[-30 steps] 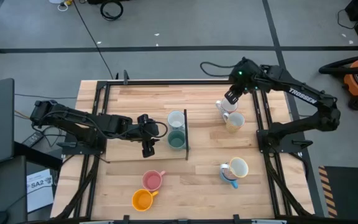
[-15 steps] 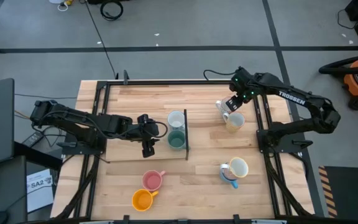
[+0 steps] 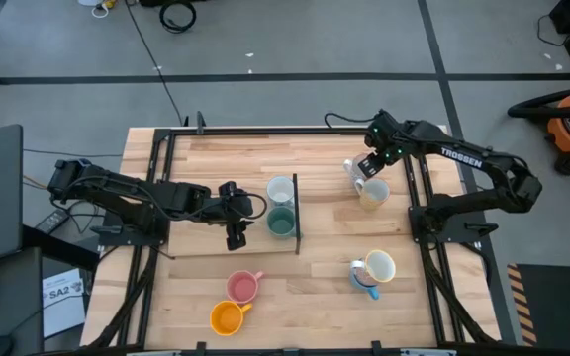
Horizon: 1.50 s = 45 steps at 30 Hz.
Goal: Place coffee mugs
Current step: Put the gray patterned mug on the shelf
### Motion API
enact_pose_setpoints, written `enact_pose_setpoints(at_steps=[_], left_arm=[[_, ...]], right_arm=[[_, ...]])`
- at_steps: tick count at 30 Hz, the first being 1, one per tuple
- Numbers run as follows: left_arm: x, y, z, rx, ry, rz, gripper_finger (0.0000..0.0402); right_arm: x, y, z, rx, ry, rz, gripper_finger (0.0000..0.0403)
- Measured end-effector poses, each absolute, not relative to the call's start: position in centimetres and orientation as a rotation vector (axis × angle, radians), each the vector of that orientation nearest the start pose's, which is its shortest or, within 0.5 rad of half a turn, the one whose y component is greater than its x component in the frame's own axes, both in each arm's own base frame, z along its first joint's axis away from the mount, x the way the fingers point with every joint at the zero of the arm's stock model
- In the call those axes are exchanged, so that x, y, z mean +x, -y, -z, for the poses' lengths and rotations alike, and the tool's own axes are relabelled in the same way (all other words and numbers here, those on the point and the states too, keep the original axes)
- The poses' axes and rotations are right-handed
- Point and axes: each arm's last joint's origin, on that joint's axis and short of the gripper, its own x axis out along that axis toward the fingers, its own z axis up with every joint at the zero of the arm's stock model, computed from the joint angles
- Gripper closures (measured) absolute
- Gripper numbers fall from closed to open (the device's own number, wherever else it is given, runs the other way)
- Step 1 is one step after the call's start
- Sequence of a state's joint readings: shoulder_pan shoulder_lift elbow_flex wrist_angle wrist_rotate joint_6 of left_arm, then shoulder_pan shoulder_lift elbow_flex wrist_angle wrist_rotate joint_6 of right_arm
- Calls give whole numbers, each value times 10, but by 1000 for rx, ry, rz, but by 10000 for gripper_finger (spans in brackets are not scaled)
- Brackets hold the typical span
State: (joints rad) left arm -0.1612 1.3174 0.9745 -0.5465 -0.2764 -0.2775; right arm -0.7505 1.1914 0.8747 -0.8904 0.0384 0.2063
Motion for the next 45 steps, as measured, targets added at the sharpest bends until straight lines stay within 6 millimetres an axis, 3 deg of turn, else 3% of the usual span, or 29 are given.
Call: enact_pose_setpoints(at_steps=[6, 23, 30, 35, 45], left_arm=[[263, 35, -259, -67, -844, -226, 260], [263, 35, -259, -67, -844, -226, 260], [263, 35, -259, -67, -844, -226, 260], [263, 35, -259, -67, -844, -226, 260], [263, 35, -259, -67, -844, -226, 260]], right_arm=[[144, 149, -229, 601, -1092, 886, 270], [146, 149, -227, 687, -1046, 771, 270], [151, 151, -241, 698, -977, 714, 270], [153, 156, -251, 592, -956, 748, 270], [142, 156, -234, 608, -1048, 787, 270]])
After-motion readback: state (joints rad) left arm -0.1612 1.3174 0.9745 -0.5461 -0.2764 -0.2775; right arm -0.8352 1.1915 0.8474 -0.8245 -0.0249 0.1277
